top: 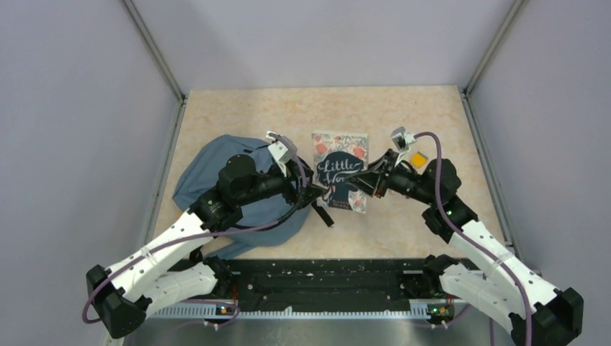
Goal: Pack the student bag
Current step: Pick up the book from the center of the board.
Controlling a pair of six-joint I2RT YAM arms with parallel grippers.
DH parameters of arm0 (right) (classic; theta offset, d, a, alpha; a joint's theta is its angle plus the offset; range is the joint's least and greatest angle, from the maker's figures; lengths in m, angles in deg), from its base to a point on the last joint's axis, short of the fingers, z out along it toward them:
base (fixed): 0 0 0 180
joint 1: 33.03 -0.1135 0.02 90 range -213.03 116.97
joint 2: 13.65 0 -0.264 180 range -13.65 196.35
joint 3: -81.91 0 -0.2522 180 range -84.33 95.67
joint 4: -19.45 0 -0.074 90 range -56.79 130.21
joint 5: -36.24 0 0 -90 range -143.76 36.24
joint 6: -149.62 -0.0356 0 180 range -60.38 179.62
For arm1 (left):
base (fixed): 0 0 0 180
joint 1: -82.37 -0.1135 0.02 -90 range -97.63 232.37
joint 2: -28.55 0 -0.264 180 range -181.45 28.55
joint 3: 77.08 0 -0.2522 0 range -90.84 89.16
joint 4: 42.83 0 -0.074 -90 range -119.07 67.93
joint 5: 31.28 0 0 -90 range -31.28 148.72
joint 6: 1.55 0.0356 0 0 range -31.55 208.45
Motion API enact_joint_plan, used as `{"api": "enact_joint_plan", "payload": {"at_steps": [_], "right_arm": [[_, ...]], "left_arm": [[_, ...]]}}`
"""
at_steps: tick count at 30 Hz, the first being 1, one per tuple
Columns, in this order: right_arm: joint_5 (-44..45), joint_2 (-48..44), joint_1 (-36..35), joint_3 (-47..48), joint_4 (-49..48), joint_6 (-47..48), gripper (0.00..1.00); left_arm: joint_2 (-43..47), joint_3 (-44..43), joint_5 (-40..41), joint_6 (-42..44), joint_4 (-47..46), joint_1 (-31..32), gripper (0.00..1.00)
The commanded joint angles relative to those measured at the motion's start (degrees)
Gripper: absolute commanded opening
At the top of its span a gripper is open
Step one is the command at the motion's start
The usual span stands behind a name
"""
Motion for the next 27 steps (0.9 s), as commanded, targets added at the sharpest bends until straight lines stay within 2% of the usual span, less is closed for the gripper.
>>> {"api": "enact_joint_plan", "payload": {"at_steps": [1, 2, 4, 8, 12, 17, 23, 27], "right_arm": [[38.0, -2.3, 0.2, 4.8, 19.2, 6.2, 0.0], [43.4, -2.6, 0.2, 4.6, 21.7, 6.1, 0.0], [48.7, -3.2, 0.2, 3.5, 23.8, 6.9, 0.0], [50.2, -5.5, 0.2, -0.2, 21.3, 6.5, 0.0], [49.9, -5.5, 0.2, -1.2, 19.6, 6.3, 0.0], [49.4, -4.4, 0.1, -1.0, 19.7, 6.7, 0.0], [49.5, -4.4, 0.2, -1.2, 19.9, 7.2, 0.0], [49.6, -4.6, 0.2, -1.3, 20.2, 7.4, 0.0]], "left_arm": [[-3.4, -1.5, 21.1, 2.8, 9.2, 1.0, 0.78], [-4.7, -1.5, 24.3, 2.9, 11.0, 2.1, 0.79], [-7.8, -1.7, 32.7, 3.6, 14.2, 5.1, 0.81], [-13.5, -4.0, 47.8, 5.4, 18.0, 11.6, 0.84], [-18.4, -7.9, 55.9, 4.9, 20.6, 12.8, 0.85], [-20.7, -11.3, 59.2, 1.9, 24.5, 13.0, 0.85], [-20.9, -11.4, 61.4, 2.0, 28.5, 13.0, 0.75], [-21.6, -12.5, 59.4, 1.9, 32.7, 13.0, 0.74]]}}
